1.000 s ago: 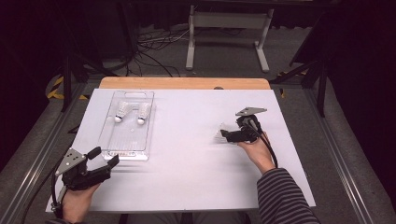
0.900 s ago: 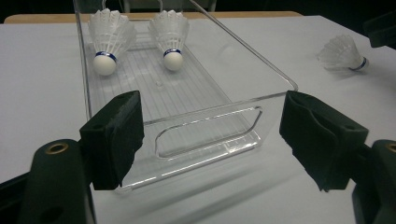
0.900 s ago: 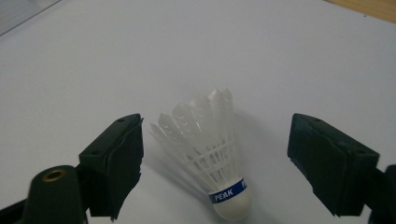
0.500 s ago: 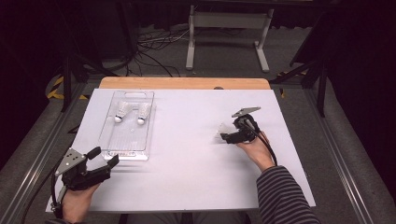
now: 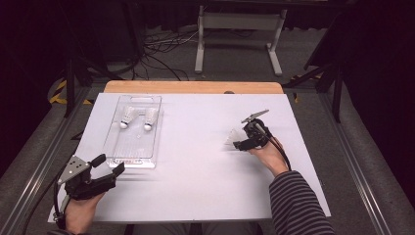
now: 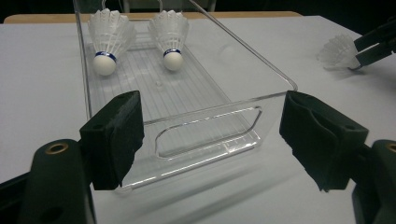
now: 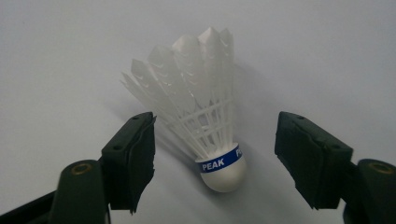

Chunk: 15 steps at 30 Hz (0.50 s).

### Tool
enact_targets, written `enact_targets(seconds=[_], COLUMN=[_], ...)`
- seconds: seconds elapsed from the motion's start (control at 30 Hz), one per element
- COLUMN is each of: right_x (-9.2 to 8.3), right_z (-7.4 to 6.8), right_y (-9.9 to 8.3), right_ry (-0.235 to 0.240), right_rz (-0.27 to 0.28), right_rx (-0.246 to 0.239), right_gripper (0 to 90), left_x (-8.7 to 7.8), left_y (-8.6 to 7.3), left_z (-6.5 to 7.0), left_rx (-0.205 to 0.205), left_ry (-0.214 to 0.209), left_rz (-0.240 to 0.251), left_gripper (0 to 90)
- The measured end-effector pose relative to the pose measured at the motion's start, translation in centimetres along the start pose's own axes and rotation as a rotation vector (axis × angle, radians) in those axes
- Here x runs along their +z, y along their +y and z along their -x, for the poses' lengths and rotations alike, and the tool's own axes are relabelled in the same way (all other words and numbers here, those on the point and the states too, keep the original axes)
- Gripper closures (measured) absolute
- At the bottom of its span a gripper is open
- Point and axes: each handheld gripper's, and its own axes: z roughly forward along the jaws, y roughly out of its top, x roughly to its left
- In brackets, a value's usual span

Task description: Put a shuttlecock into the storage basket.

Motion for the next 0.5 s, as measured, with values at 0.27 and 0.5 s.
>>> enact_targets(seconds=[0.27, 0.5], right_x=[0.57, 0.82], right_z=[0.08, 0.03], right_y=[-0.01, -0.04], right_ry=[0.015, 0.024], right_rz=[-0.044, -0.062], right_rx=[-0.016, -0.030], right_gripper=[37.5, 43.8], left_x=[0.04, 0.05], left_y=[-0.01, -0.02], left_z=[0.06, 0.06], left_rx=[0.004, 0.001], left_ry=[0.002, 0.000], left_rz=[0.001, 0.001], left_gripper=[23.0, 23.0])
